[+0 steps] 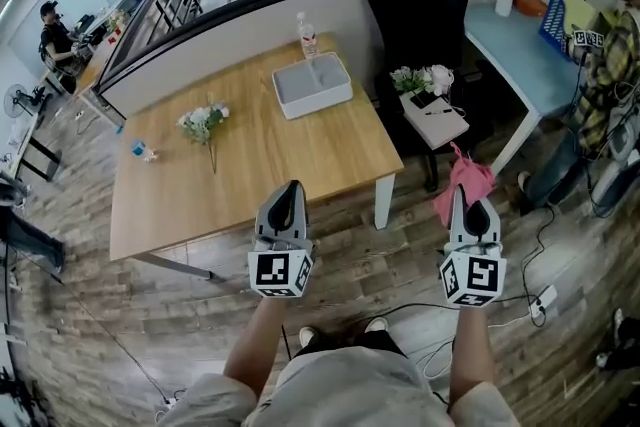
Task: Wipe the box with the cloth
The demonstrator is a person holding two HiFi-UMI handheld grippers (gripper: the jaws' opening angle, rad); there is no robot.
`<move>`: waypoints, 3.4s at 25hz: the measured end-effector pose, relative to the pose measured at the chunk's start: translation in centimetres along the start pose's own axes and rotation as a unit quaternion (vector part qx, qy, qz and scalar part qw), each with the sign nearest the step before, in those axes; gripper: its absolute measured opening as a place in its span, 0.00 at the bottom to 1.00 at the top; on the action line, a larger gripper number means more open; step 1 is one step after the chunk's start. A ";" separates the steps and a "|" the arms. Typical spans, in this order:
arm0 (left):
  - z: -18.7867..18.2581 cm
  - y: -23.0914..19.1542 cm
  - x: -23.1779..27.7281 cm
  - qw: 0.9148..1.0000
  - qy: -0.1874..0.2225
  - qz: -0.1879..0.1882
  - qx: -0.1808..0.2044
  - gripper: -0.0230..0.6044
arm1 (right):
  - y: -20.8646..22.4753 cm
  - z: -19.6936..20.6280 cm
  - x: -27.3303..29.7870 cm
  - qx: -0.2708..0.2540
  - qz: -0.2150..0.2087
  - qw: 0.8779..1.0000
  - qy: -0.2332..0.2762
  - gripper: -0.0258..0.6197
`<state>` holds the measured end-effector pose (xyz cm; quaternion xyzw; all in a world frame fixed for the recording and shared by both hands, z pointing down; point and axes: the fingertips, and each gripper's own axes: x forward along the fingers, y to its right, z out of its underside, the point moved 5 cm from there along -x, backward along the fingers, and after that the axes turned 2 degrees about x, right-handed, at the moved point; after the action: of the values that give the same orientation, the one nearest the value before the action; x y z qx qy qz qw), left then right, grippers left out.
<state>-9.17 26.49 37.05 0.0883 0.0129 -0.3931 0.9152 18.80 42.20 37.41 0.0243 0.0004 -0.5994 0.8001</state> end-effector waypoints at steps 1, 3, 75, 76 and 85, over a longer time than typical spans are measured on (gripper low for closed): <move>0.2 0.5 0.2 1.000 -0.002 0.000 -0.002 0.06 | 0.5 0.2 -0.2 0.003 0.001 1.000 -0.003 0.13; 0.6 1.4 0.2 1.000 -0.008 0.000 -0.003 0.06 | 1.2 0.7 -0.6 0.009 0.001 1.000 -0.013 0.13; 9.8 -26.4 18.9 0.990 -0.049 -0.132 -0.026 0.06 | -15.1 4.1 38.5 0.001 -0.133 0.988 -0.073 0.13; 9.5 -26.2 19.3 0.989 -0.046 -0.135 -0.024 0.06 | -14.9 4.0 39.1 0.003 -0.138 0.988 -0.072 0.13; 8.4 -24.8 22.7 0.983 -0.042 -0.176 -0.024 0.06 | -11.9 3.5 44.0 0.012 -0.175 0.983 -0.059 0.13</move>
<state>-11.78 -7.93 39.45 0.0463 -0.0005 -0.5506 0.8335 19.65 -3.50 39.15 -0.0023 -0.0498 -0.7302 0.6814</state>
